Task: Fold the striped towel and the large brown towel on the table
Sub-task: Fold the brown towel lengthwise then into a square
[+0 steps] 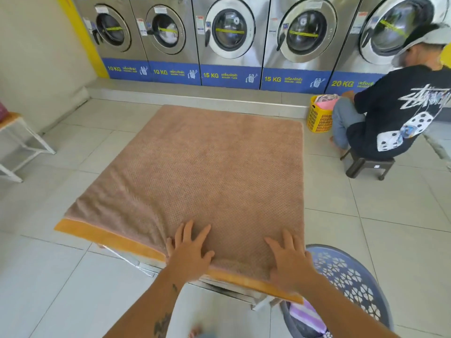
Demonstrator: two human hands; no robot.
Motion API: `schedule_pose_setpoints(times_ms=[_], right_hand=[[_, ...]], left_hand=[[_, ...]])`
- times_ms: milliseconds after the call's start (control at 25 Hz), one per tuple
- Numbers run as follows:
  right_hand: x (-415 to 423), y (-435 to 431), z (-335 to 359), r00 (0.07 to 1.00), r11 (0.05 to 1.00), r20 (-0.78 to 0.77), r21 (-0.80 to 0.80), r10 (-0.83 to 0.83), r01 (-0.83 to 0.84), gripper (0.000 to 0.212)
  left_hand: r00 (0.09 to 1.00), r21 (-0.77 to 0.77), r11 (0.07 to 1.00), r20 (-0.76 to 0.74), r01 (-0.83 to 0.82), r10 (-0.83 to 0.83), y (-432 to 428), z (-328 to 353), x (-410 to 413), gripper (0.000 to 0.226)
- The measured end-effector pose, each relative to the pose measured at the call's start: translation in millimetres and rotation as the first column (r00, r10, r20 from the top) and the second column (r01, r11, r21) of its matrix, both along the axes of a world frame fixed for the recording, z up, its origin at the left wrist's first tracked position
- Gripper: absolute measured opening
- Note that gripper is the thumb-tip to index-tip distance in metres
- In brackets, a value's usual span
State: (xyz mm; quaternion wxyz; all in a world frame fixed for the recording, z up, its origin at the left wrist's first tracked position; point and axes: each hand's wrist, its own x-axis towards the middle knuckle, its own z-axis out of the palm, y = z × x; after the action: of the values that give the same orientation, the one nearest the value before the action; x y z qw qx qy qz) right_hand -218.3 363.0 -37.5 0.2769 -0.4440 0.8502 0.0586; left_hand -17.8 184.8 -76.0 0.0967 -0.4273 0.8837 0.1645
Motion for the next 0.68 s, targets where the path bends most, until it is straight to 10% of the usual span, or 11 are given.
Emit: schedule_pose_setpoints(times_ms=[200,680], right_hand=[[54.9,2.5,-7.4,0.981,0.985,-0.172,-0.161,-0.09,0.062,0.061],[95.8,-8.3,-2.1,0.903,0.911,-0.139,-0.142,-0.406,0.387,0.019]], left_hand=[[0.948,-0.168,0.972,-0.298,-0.163,0.107,-14.3,-6.0,33.1,0.046],[0.88,-0.09,0.969,-0.405,0.231,-0.248,-66.5,-10.9,107.8,0.022]])
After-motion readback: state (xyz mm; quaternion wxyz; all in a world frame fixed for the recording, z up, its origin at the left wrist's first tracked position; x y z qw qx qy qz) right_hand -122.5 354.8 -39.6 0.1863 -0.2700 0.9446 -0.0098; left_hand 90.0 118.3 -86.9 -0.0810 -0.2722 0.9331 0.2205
